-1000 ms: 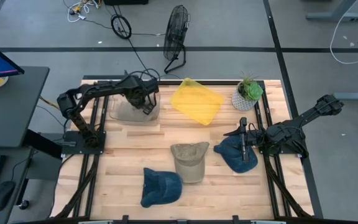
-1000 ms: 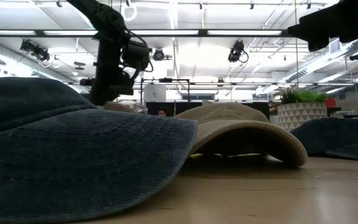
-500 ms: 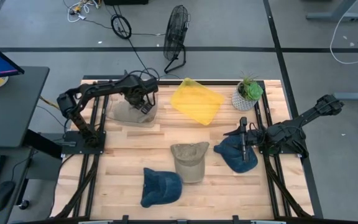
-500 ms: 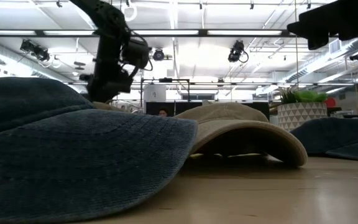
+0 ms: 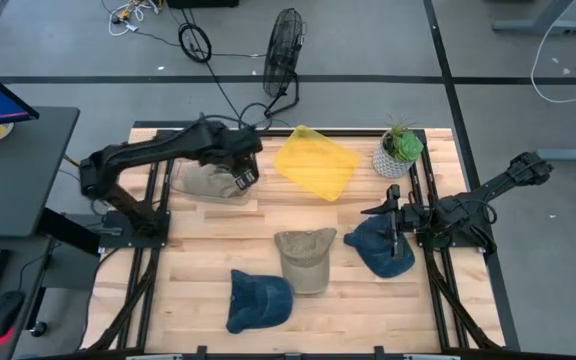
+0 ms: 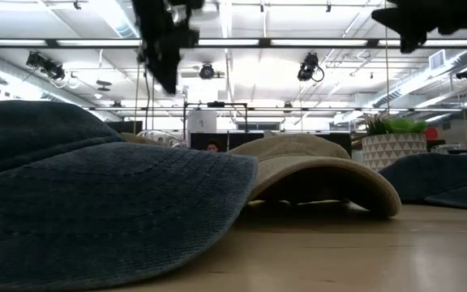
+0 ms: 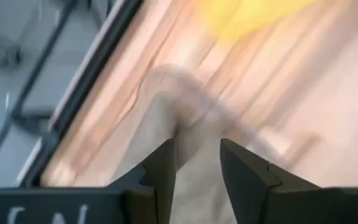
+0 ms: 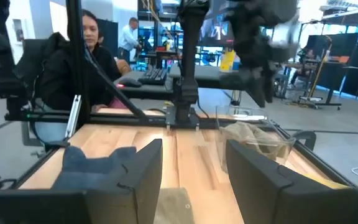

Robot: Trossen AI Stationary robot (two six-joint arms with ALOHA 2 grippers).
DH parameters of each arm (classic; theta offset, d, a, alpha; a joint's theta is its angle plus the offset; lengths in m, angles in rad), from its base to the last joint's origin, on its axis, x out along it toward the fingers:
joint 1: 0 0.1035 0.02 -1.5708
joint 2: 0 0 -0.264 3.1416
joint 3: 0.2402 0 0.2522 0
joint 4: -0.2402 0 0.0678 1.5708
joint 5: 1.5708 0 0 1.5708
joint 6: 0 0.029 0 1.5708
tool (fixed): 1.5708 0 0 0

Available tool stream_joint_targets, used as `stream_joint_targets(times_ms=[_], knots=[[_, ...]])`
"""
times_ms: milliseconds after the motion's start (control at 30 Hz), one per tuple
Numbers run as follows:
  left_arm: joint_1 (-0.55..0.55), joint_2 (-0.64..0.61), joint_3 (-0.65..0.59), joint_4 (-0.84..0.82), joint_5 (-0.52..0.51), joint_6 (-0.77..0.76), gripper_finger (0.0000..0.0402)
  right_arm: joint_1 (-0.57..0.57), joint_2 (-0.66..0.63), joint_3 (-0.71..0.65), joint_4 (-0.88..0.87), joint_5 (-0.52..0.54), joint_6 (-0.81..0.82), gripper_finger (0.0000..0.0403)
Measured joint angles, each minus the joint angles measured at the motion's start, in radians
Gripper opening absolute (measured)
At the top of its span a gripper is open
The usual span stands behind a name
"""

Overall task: Pick & Place hat
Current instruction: Put the brown cap into the transparent bin

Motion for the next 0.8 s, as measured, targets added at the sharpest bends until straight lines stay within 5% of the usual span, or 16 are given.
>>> stream_joint_targets(times_ms=[167,400,567,800], knots=[[-0.106,-0.167,-0.124,0.253,0.001,0.106,0.0115,-0.039,0.068,0.126,-0.138,0.003,0.026,0.0181],[-0.214,-0.349,-0.480,0.713,0.030,0.138,0.0110,-0.136,0.316,0.326,-0.510,-0.090,0.220,0.0181],[-0.260,-0.369,-0.592,0.887,0.030,0.001,0.0110,-0.194,0.529,0.362,-0.472,-0.288,0.207,0.0181],[-0.320,-0.361,-0.602,0.927,0.064,-0.079,0.0110,-0.259,0.801,0.435,-0.397,-0.380,0.169,0.0181]])
